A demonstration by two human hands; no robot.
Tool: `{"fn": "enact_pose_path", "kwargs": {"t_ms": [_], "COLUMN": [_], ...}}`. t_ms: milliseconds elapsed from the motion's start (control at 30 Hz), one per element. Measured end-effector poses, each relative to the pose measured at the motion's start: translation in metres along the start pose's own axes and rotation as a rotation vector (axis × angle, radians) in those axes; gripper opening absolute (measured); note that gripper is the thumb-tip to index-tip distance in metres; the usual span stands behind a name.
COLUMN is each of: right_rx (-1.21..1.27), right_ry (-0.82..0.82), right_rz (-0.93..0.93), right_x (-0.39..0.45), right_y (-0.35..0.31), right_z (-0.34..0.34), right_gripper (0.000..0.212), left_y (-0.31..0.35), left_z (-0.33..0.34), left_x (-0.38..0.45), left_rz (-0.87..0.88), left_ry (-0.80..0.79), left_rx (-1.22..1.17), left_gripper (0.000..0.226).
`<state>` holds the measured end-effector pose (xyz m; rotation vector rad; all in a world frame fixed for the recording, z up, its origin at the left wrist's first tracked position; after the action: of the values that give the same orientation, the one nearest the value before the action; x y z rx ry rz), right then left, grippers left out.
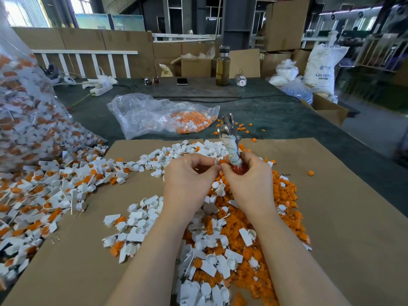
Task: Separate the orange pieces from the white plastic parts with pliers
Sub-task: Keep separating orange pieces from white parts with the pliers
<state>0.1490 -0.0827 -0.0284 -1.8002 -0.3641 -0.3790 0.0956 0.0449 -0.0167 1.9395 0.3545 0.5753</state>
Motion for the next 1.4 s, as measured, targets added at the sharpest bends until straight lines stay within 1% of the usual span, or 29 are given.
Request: {"fn": "enact_pose_path", "kwargs": {"t_ms": [100, 233, 500, 633, 667, 767, 800, 1033, 1167, 1233, 1300, 1400], "right_rx": [0.008, 0.048, 0.069, 0.067, 0.065, 0.056, 0.047, 0.058, 0.065, 0.072, 0.124, 0.151], "right_ry": [-0.027, -0.071, -0.119, -0.121, -0.119, -0.117, -0.115, -0.086, -0.106, -0.135, -0.204, -0.327], "right_rz": [0.019, 0.034, 0.024, 0.017, 0.019, 0.033, 0.029, -0.008, 0.001, 0.02, 0.061, 0.121], "right_x": [0.001, 0.0, -0.001, -0.002, -0.002, -0.002, -0.001, -0.002, -0.002, -0.001, -0.002, -0.003], "right_y": [0.001, 0.001, -0.002, -0.001, -0.001, -0.001, -0.001, -0.002, -0.003, -0.005, -0.006, -0.007], "right_z": [0.0, 0.0, 0.002, 0.002, 0.001, 0.002, 0.003, 0.003, 0.003, 0.003, 0.003, -0.002], "right_gripper": [0.019, 0.013, 0.017, 0.006, 0.007, 0.028, 0.031, 0.018, 0.026, 0.026, 0.019, 0.018], "left_y": [-0.001, -0.003, -0.005, -0.007, -0.007, -0.008, -0.009, -0.01, -0.009, -0.01, -0.01, -0.012], "left_z": [0.001, 0.002, 0.004, 0.001, 0.001, 0.0, 0.0, 0.001, 0.002, 0.001, -0.002, -0.007], "left_x": [0.001, 0.002, 0.003, 0.003, 0.003, 0.002, 0.002, 0.002, 0.001, 0.002, 0.004, 0.006], "left_rz": [0.015, 0.016, -0.033, -0.07, -0.079, -0.095, -0.095, -0.093, -0.083, -0.081, -0.099, -0.148], "left_ry": [-0.002, 0.027, 0.094, 0.122, 0.122, 0.121, 0.122, 0.142, 0.148, 0.152, 0.146, 0.119], "left_rx": [0.022, 0.048, 0.029, -0.065, -0.089, -0.124, -0.129, -0.129, -0.094, -0.088, -0.152, -0.375], "left_gripper": [0.016, 0.013, 0.014, 0.013, 0.013, 0.014, 0.015, 0.014, 0.013, 0.012, 0.011, 0.008]}}
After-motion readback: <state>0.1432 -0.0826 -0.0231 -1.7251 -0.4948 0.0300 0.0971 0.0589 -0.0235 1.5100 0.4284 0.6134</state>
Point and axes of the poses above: each hand's wrist, its own x-axis towards the middle knuckle, its own z-axis out of the palm, y = z × x, the point moved 3 cm from there along x, towards the middle knuckle, and after that the axes turned 8 degrees about x, right-handed, at the moved point
